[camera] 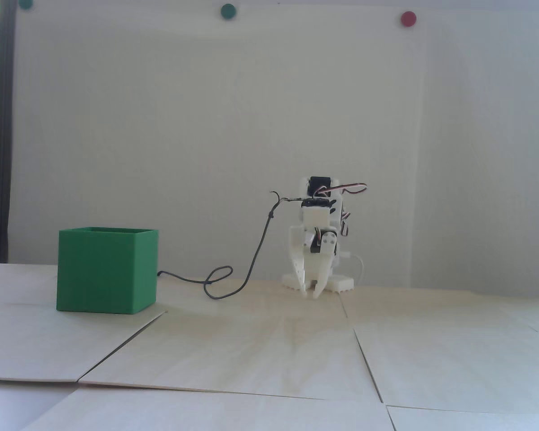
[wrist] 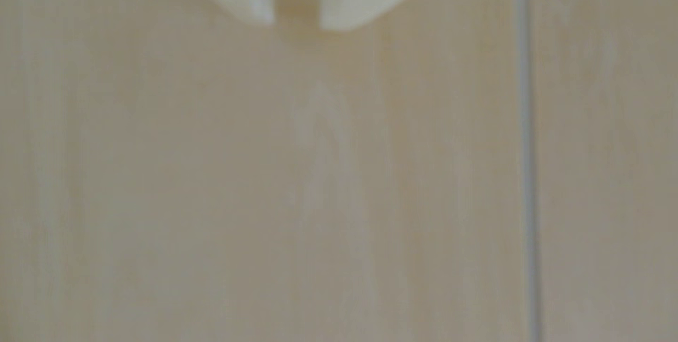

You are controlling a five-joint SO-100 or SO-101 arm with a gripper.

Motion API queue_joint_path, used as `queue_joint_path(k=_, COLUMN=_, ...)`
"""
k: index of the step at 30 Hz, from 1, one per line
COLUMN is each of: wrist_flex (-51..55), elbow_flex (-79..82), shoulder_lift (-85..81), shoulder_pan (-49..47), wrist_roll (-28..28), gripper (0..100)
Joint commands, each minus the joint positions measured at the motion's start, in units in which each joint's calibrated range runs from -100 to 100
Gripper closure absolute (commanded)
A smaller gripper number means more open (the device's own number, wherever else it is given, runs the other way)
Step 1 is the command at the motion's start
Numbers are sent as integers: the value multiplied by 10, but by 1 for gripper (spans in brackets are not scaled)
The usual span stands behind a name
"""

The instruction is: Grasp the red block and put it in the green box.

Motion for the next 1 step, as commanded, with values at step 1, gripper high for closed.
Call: queue_joint_path(k=1, wrist_flex=12, elbow_flex=-1, shoulder_lift=-18, shoulder_pan=4, wrist_roll=1, gripper=97)
